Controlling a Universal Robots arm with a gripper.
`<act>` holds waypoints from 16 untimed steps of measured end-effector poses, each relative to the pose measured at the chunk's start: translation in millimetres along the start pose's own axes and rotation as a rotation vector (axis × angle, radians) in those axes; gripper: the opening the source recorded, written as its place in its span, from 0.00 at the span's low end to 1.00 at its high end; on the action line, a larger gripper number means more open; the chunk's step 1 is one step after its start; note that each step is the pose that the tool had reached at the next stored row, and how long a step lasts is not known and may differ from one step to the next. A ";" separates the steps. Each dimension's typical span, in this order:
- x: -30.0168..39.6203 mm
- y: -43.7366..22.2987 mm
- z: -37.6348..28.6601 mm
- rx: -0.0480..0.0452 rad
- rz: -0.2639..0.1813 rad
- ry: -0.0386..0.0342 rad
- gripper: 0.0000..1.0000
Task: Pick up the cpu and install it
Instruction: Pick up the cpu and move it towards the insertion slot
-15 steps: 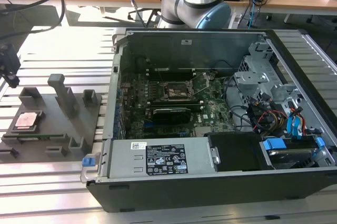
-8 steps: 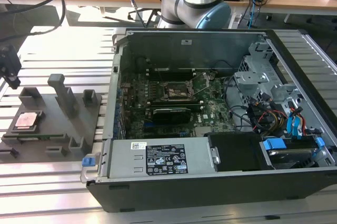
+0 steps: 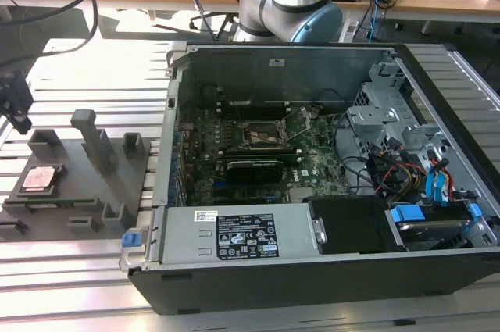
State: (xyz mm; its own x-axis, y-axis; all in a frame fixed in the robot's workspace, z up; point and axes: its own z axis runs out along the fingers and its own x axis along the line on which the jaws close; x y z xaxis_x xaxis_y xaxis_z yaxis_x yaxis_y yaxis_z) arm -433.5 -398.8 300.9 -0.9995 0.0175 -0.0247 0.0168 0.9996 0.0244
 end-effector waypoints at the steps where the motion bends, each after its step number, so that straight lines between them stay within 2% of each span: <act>1: 0.0 0.0 0.5 0.0000 0.000 0.0000 0.66; 16: 0.2 -0.2 7.7 0.0000 0.000 0.0001 0.66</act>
State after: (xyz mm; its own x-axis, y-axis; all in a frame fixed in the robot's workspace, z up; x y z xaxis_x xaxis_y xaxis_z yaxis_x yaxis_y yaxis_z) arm -433.6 -398.8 293.2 -0.9995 0.0175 -0.0246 0.0169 0.9996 0.0244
